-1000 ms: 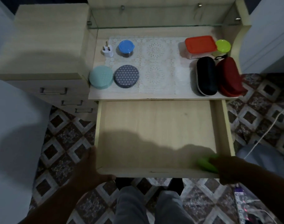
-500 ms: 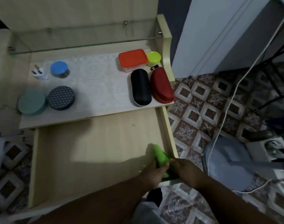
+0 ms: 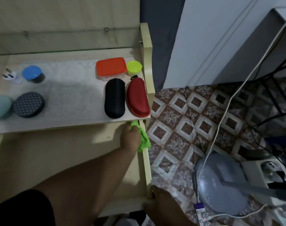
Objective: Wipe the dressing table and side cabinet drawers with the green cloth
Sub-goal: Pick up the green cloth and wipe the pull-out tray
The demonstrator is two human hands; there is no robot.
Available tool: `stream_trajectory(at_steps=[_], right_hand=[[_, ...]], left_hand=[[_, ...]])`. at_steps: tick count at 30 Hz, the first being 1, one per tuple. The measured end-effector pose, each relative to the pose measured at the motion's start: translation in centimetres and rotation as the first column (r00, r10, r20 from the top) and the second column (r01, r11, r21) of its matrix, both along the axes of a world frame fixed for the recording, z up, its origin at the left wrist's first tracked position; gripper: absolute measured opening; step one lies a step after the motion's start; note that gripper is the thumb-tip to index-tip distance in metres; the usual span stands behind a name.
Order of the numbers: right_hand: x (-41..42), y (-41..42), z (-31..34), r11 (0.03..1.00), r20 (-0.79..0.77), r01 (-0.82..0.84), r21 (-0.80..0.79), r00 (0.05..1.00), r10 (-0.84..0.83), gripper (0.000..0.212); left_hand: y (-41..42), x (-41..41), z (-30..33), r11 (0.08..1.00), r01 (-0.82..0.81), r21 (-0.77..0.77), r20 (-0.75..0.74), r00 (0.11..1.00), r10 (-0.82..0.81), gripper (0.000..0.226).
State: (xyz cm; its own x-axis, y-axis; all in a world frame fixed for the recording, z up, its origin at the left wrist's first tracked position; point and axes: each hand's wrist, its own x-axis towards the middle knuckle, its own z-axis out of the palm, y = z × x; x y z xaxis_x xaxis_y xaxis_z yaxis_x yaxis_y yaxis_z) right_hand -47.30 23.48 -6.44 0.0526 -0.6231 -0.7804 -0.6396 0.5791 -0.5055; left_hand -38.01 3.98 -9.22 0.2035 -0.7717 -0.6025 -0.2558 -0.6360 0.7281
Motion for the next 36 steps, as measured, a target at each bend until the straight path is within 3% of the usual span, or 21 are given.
stream_trajectory(at_steps=[4, 6, 9, 11, 15, 19, 21, 23, 26, 31, 36], right_hand=[[-0.2, 0.0, 0.0, 1.0, 0.008, -0.023, 0.016, 1.0, 0.022, 0.022], [-0.1, 0.1, 0.0, 0.999, 0.007, -0.002, 0.034, 1.0, 0.002, 0.033], [0.1, 0.4, 0.0, 0.999, 0.028, 0.044, 0.019, 0.999, -0.045, 0.041], [0.0, 0.8, -0.6, 0.998, 0.07, 0.061, -0.005, 0.996, -0.061, 0.058], [-0.3, 0.9, -1.1, 0.998, 0.109, 0.062, -0.012, 0.992, -0.06, 0.075], [-0.4, -0.1, 0.1, 0.999, 0.062, 0.029, 0.038, 0.998, -0.032, 0.037], [-0.4, -0.1, -0.1, 0.999, 0.037, 0.011, 0.032, 0.999, -0.012, 0.044], [-0.4, 0.0, -0.5, 0.999, 0.029, 0.023, 0.027, 0.999, -0.024, 0.055], [-0.2, 0.2, -0.7, 0.998, 0.032, 0.051, 0.027, 0.998, -0.052, 0.051], [-0.4, 0.6, -1.4, 0.997, 0.071, 0.082, -0.006, 0.994, -0.082, 0.047], [-0.4, 0.4, -1.7, 0.995, 0.097, 0.102, 0.018, 0.99, -0.103, 0.047]], left_hand=[[0.4, 0.0, 0.6, 0.997, 0.064, -0.032, -0.101, 0.993, -0.067, 0.038], [3.2, 0.9, 0.9, 0.987, 0.159, -0.024, -0.107, 0.981, -0.161, 0.043], [9.3, 3.2, 0.4, 0.924, 0.37, 0.098, -0.043, 0.929, -0.368, 0.04], [12.6, 4.4, 0.2, 0.877, 0.431, 0.213, -0.085, 0.902, -0.423, 0.046], [11.8, 3.8, 1.0, 0.918, 0.289, 0.271, -0.103, 0.957, -0.271, 0.038], [4.7, 1.3, 1.6, 0.979, 0.126, 0.161, -0.066, 0.991, -0.117, 0.039], [1.6, 0.7, 1.6, 0.992, 0.077, 0.095, -0.067, 0.995, -0.071, 0.044], [0.4, 0.8, 1.5, 0.994, 0.096, 0.047, -0.031, 0.995, -0.095, 0.044], [2.8, 1.8, 2.0, 0.973, 0.227, 0.035, 0.027, 0.973, -0.228, 0.042], [13.4, 4.7, 1.5, 0.842, 0.485, 0.237, -0.022, 0.869, -0.494, 0.033], [10.3, 3.4, 1.8, 0.937, 0.297, 0.185, -0.055, 0.955, -0.292, 0.022]])
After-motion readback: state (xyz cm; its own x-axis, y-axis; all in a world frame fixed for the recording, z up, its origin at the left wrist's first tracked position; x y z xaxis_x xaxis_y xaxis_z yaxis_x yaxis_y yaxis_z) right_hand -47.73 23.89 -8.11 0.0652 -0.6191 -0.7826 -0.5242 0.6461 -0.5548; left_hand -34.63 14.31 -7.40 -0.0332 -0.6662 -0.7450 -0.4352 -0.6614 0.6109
